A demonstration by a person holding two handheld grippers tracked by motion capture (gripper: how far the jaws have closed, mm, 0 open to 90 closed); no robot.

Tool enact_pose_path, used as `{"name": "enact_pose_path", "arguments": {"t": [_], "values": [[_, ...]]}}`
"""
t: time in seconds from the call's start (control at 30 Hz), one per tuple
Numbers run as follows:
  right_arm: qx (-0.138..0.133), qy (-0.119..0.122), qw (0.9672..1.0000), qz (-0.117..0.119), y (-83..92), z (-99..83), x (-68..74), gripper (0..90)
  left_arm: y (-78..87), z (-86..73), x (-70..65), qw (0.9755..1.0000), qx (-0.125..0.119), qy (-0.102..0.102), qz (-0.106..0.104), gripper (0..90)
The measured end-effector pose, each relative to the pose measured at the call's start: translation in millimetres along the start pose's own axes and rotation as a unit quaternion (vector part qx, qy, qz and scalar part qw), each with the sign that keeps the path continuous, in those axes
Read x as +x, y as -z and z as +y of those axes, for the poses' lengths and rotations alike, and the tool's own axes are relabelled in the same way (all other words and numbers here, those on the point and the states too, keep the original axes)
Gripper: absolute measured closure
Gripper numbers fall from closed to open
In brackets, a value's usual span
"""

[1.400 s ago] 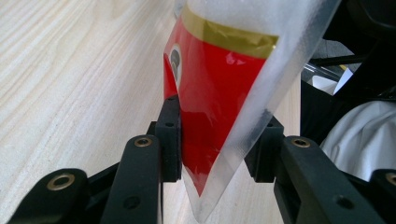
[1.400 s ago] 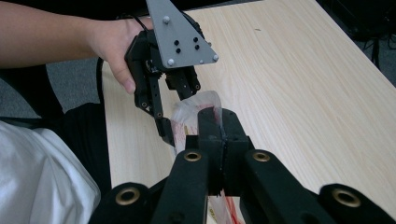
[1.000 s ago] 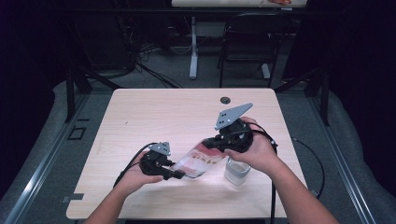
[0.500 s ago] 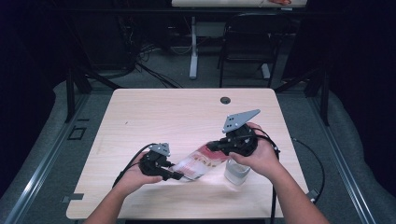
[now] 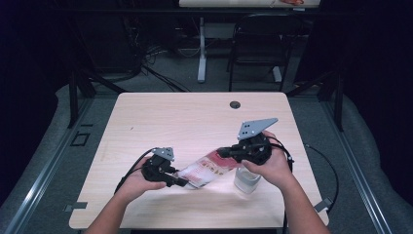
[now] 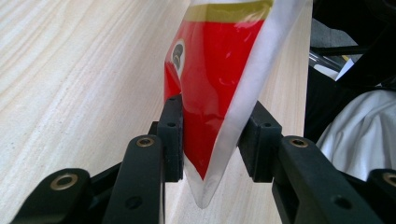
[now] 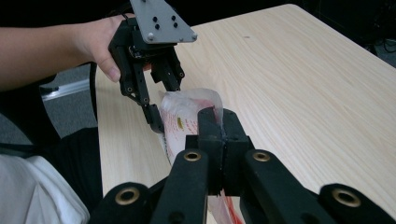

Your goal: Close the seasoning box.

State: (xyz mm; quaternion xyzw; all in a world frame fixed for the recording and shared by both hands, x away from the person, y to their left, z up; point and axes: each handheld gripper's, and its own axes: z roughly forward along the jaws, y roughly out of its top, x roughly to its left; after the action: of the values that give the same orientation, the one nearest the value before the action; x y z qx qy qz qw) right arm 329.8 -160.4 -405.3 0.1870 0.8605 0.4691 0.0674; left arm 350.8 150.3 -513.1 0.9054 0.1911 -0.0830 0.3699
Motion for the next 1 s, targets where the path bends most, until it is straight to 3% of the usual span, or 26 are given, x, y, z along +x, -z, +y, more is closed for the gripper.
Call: {"name": "enact_pose_path", "arguments": {"t": [0.27, 0.53, 0.57, 0.67, 0.7, 0.73, 0.77, 1.0], "values": [[-0.023, -0.012, 0.9997, -0.006, -1.3, -11.3, -4.7, 90.0, 4.3, 0.7, 2.0, 0.9999, 0.004, 0.005, 0.010, 65.5], [-0.021, -0.019, 0.9996, -0.002, -5.6, -16.6, -10.4, 90.0, 2.6, 2.0, 3.6, 0.9996, 0.018, 0.011, 0.017, 65.7], [-0.021, -0.019, 0.9996, -0.002, -5.7, -17.1, -10.7, 90.0, 3.3, 2.5, 2.9, 0.9994, 0.022, 0.010, 0.026, 65.8], [-0.022, -0.018, 0.9996, -0.006, -5.6, -17.1, -10.2, 89.9, 4.3, 4.0, 2.5, 0.9995, 0.022, 0.013, 0.019, 65.8], [-0.023, -0.017, 0.9996, -0.007, -5.2, -17.2, -10.2, 89.9, 5.2, 5.2, 1.5, 0.9992, 0.026, 0.012, 0.027, 65.8], [-0.025, -0.019, 0.9995, -0.006, -4.8, -17.5, -10.2, 89.9, 5.8, 6.2, 1.8, 0.9993, 0.026, 0.010, 0.022, 65.8], [-0.027, -0.021, 0.9994, -0.007, -4.4, -18.1, -10.3, 90.0, 6.8, 7.6, 0.5, 0.9990, 0.029, 0.009, 0.032, 65.8], [-0.039, -0.028, 0.9988, -0.003, 1.4, -22.5, -12.1, 89.9, 14.6, 16.5, -3.3, 0.9983, 0.042, 0.001, 0.040, 66.0]]}}
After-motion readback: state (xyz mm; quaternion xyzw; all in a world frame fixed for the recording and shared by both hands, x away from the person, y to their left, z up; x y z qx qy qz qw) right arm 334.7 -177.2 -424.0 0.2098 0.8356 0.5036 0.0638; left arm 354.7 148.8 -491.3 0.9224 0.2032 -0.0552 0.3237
